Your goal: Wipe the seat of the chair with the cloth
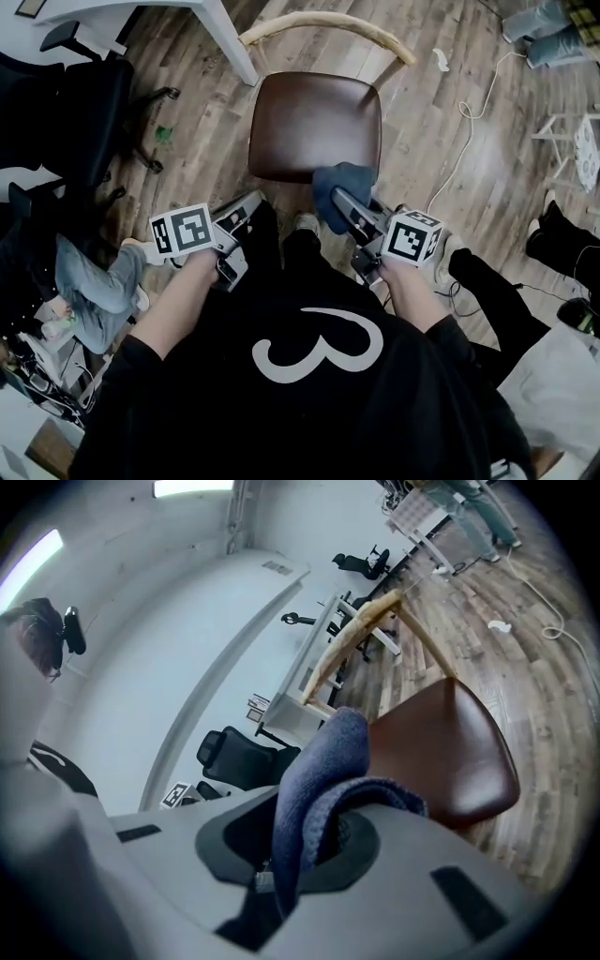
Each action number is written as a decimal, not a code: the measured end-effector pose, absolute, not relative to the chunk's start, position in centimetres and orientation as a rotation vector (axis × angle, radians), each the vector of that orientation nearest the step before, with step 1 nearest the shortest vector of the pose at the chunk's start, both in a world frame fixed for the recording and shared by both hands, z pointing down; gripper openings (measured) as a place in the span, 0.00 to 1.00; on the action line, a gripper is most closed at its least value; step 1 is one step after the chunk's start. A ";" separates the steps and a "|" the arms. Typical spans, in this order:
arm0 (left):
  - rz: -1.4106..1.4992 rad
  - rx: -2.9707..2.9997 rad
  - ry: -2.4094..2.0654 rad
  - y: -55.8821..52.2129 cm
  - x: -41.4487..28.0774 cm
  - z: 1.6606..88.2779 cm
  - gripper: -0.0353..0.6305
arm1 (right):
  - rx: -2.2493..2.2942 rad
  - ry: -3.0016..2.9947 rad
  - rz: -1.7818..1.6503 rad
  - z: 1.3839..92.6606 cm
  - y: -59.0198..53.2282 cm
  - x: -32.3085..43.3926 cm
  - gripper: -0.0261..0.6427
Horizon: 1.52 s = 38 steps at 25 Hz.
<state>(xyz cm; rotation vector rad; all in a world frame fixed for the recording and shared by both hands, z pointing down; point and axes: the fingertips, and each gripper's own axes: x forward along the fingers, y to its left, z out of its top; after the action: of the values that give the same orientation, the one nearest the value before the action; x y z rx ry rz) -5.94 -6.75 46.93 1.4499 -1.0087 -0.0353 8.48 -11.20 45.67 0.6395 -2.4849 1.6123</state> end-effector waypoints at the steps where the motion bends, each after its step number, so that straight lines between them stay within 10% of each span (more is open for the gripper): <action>1: -0.028 1.437 -1.014 -6.9 -6.6 47.7 0.07 | 0.641 -2.464 1.623 46.4 -11.2 8.0 0.10; 38: 0.165 1.216 -0.832 -17.8 -22.5 66.3 0.07 | 0.835 -2.297 1.416 62.0 -32.1 -14.8 0.10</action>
<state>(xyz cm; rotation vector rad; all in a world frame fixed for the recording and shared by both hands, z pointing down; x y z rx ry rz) -22.50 -17.82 66.30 1.2161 -0.8324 0.1655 -14.81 -32.08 62.02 0.8348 -2.2970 1.4156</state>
